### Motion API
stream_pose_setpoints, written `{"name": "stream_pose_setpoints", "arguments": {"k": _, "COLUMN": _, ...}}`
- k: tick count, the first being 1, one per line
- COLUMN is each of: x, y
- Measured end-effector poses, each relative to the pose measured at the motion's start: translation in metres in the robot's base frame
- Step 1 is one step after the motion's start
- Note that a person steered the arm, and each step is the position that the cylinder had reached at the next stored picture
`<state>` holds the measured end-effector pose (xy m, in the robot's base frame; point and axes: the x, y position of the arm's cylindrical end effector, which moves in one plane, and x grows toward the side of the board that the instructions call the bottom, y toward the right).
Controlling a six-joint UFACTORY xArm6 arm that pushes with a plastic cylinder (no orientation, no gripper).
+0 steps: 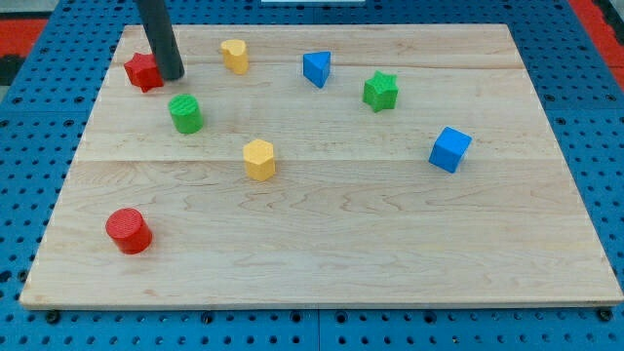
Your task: Move the red star to the top left corner
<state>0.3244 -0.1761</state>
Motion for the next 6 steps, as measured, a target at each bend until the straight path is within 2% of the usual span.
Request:
{"name": "stream_pose_setpoints", "arguments": {"k": 1, "x": 0.027, "y": -0.047}}
{"name": "stream_pose_setpoints", "arguments": {"k": 2, "x": -0.008, "y": -0.056}}
{"name": "stream_pose_setpoints", "arguments": {"k": 3, "x": -0.027, "y": -0.041}}
{"name": "stream_pose_setpoints", "arguments": {"k": 4, "x": -0.028, "y": -0.009}}
{"name": "stream_pose_setpoints", "arguments": {"k": 5, "x": -0.047, "y": -0.009}}
{"name": "stream_pose_setpoints", "arguments": {"k": 6, "x": -0.037, "y": -0.029}}
